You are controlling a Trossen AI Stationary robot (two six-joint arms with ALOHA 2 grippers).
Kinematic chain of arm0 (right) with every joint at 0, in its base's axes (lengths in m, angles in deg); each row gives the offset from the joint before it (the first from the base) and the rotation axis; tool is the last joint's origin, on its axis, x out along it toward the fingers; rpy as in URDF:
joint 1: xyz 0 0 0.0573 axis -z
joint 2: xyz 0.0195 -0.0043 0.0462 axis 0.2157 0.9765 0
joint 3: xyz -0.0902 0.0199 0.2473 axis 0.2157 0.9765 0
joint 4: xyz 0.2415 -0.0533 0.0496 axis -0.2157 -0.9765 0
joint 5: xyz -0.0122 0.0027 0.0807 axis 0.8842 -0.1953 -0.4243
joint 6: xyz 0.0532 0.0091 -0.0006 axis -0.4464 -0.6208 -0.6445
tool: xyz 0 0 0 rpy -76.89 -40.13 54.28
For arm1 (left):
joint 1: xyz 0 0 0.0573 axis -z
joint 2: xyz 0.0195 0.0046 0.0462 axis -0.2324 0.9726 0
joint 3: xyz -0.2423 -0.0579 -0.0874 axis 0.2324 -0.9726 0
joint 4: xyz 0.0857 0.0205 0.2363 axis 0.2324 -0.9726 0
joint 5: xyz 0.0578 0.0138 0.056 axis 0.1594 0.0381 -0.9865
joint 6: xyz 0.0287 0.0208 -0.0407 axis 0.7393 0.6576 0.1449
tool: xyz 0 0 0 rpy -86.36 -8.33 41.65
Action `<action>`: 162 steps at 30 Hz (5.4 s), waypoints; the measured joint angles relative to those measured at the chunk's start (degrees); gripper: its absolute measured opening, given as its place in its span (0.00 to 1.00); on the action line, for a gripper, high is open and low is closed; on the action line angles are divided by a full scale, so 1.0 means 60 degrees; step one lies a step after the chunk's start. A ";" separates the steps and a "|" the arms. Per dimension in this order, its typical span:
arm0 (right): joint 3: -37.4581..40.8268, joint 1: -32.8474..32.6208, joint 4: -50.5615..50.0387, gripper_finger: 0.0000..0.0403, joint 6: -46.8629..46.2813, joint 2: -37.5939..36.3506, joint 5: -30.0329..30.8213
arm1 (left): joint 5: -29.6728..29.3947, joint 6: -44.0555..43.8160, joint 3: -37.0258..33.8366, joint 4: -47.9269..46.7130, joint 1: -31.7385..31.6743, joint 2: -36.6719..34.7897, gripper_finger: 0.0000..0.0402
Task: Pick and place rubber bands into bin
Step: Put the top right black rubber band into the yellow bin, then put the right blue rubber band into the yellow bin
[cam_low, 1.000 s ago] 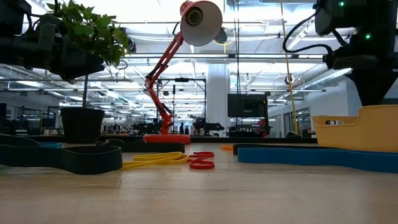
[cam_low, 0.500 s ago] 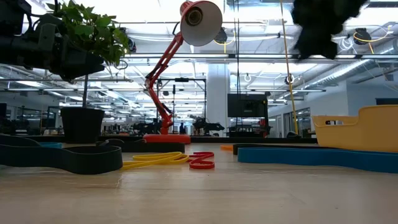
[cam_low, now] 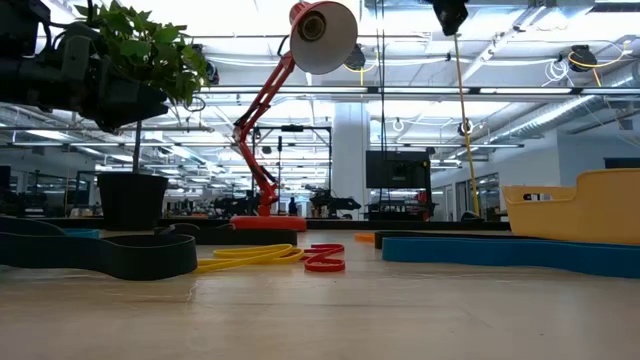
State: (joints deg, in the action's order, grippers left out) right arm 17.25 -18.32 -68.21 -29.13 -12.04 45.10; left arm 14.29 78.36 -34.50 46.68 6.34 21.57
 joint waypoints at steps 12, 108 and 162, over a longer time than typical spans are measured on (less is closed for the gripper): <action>0.0000 -0.1382 -0.0954 0.33 0.0623 0.2214 0.2438 | 0.0003 0.0003 0.0000 -0.0004 0.0001 -0.0004 0.57; -0.2132 -0.0306 -0.9893 0.00 -0.6006 -0.0307 0.7027 | 0.0004 -0.0064 0.0000 -0.0026 0.0000 -0.0001 0.57; 0.1226 0.1110 -1.0791 0.40 -0.8776 -0.0705 0.1950 | -0.0004 0.0033 0.0000 -0.0011 0.0000 -0.0003 0.57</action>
State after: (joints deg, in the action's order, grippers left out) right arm 24.61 -11.66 -132.96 -81.79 -16.28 56.80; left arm 14.26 78.56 -34.50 46.61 6.34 21.56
